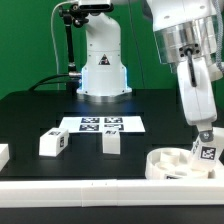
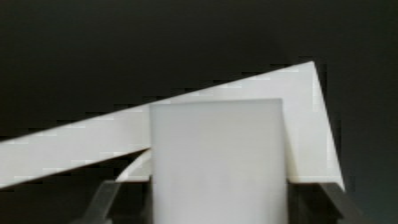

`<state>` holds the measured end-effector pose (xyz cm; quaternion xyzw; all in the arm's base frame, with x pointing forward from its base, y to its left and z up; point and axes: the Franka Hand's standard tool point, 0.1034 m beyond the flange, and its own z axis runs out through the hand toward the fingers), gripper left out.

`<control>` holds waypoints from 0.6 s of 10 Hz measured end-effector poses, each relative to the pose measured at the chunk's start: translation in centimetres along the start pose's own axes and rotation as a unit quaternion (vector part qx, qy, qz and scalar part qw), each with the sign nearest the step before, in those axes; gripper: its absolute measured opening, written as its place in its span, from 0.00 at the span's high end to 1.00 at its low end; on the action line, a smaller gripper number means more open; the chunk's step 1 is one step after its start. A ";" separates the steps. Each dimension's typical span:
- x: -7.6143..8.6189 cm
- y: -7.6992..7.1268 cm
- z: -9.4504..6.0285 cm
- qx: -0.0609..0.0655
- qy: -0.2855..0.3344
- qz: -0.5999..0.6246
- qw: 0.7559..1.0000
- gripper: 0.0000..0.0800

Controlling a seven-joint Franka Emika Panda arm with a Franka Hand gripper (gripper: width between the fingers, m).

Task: Assemble stool

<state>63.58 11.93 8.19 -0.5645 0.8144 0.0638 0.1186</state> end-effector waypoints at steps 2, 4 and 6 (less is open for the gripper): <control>-0.3 0.1 0.0 -0.001 -0.004 0.081 0.997 0.57; -0.3 0.1 0.1 -0.001 -0.012 0.099 0.995 0.57; -0.6 0.3 0.2 -0.003 -0.018 0.097 0.995 0.50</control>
Offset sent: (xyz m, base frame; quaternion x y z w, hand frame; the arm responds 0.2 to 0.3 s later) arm 0.0001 -0.0034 0.0035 -0.0147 0.0025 0.1680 0.9857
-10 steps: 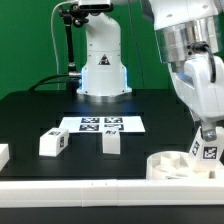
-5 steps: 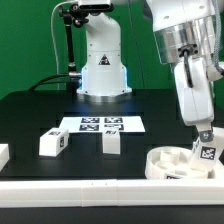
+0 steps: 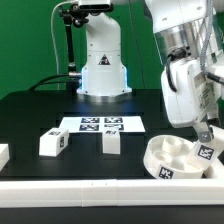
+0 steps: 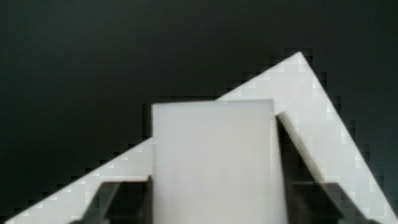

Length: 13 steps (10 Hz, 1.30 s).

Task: Assemble stool

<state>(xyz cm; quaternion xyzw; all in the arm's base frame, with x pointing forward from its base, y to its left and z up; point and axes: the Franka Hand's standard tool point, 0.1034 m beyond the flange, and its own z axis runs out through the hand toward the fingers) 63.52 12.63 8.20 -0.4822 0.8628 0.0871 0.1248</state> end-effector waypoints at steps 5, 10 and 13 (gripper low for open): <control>-0.7 -0.1 -3.4 0.014 -0.012 -0.172 0.985 0.19; -0.3 -0.4 -4.5 0.009 -0.014 -0.258 0.966 0.19; -0.2 -0.4 -4.5 0.008 -0.014 -0.271 0.962 0.19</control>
Offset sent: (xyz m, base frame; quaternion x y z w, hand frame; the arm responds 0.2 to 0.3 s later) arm -0.0251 0.0055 0.0330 -0.0245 -0.0359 -0.1329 0.9902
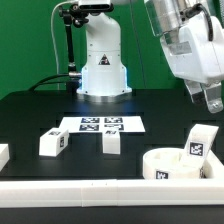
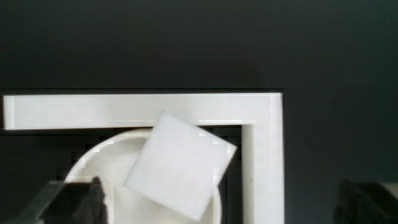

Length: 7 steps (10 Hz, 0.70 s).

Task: Assemble stool

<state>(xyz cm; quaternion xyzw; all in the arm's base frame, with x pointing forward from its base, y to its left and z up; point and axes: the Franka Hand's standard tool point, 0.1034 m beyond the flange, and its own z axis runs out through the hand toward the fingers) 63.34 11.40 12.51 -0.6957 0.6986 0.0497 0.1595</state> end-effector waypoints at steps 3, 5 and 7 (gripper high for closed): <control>2.5 1.1 -1.0 -0.017 -0.009 -0.221 0.975 0.19; 4.9 2.1 -1.8 -0.021 -0.011 -0.258 0.966 0.19; 4.4 2.0 -1.5 -0.021 -0.011 -0.260 0.965 0.19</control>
Offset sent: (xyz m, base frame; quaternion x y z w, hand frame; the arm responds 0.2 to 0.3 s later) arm -0.0398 -0.0393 0.0030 -0.0190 -0.0851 -0.3045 0.9485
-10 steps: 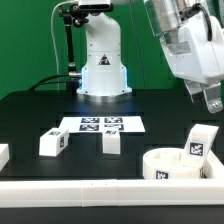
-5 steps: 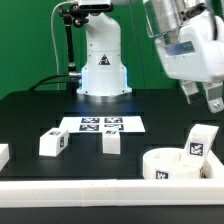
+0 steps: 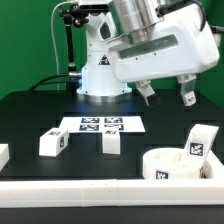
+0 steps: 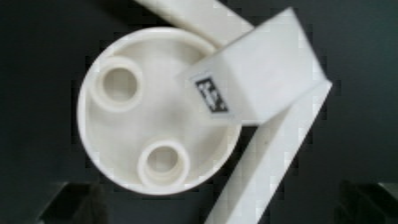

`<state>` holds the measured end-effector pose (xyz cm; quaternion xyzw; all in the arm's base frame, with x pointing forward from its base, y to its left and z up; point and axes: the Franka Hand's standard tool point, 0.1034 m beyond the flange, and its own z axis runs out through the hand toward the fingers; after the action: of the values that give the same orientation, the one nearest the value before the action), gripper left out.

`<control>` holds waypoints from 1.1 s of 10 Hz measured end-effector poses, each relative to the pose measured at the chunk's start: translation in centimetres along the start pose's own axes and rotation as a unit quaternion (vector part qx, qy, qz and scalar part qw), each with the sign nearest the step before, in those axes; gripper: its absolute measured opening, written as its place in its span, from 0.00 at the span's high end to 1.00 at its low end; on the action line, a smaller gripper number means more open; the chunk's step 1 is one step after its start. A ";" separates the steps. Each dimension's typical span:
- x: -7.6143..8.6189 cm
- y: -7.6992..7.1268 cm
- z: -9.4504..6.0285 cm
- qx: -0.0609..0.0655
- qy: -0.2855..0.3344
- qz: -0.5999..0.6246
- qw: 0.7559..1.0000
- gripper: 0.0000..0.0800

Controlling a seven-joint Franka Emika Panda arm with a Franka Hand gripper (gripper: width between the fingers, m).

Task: Assemble stool

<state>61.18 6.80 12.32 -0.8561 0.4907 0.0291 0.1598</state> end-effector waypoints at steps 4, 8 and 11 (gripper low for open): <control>0.2 2.3 0.1 -0.046 -0.025 -0.142 0.989 0.19; 2.5 5.1 0.1 -0.059 -0.022 -0.194 0.979 0.19; 2.5 5.2 0.3 -0.060 -0.023 -0.195 0.979 0.19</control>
Offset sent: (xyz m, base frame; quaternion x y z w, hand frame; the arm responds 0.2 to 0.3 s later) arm -0.0354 -0.0270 -0.0051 -0.1496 -0.0550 -0.3379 0.9276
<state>58.13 2.37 10.28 -0.9423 0.3083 0.0463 0.1223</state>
